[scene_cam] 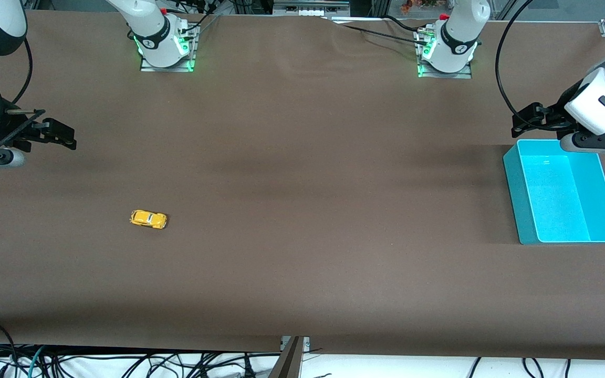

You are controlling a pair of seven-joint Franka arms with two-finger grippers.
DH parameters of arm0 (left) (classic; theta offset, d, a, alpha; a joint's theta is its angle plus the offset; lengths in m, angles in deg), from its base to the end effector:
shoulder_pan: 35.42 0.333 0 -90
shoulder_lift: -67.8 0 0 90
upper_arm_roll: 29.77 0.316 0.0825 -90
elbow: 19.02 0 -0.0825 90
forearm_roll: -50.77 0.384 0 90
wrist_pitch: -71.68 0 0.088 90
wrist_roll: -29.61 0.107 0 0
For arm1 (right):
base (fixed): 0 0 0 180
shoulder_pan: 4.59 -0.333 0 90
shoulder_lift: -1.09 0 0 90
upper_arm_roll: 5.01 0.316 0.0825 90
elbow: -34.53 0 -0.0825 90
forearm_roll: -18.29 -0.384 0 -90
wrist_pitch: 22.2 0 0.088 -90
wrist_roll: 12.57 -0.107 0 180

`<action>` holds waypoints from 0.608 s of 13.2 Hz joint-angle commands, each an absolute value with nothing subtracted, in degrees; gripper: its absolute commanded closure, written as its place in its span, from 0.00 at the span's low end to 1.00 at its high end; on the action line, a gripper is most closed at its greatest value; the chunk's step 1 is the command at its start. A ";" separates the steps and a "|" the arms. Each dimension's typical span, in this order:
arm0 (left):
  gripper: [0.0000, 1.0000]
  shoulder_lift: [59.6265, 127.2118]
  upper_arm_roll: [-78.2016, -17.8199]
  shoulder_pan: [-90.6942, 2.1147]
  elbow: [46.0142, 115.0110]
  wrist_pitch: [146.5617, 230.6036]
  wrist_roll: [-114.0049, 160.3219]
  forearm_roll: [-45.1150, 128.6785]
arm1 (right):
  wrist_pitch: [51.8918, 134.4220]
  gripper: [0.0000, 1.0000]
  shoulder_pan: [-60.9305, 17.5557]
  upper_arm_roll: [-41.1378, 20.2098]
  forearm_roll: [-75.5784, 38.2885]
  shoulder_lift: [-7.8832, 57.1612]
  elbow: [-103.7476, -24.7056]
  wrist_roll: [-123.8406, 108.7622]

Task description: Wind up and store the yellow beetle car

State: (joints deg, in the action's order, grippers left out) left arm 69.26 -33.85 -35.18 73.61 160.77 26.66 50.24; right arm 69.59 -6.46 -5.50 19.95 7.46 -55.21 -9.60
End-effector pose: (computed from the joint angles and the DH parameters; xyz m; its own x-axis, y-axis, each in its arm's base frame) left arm 0.5565 -0.0379 0.5875 0.9960 -0.0156 -0.0875 -0.0150 -0.9999 0.0065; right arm 0.5872 0.0114 0.5658 0.9941 0.0766 -0.0768 0.0788 -0.9966 0.0258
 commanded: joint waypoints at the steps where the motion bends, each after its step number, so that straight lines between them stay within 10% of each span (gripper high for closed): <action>1: 0.00 70.17 -34.08 -34.89 71.85 159.66 26.71 50.86 | 69.30 0.00 -5.73 -5.19 19.61 7.77 -54.15 -10.02; 8: 0.00 70.17 -34.08 -34.89 71.85 159.66 26.62 50.86 | 69.38 0.00 -5.64 -5.19 19.70 8.12 -54.06 -9.76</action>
State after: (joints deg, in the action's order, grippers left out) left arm 69.26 -33.85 -35.18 73.61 160.77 26.66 50.24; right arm 69.60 -6.18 -5.52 19.95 7.66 -55.21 -9.61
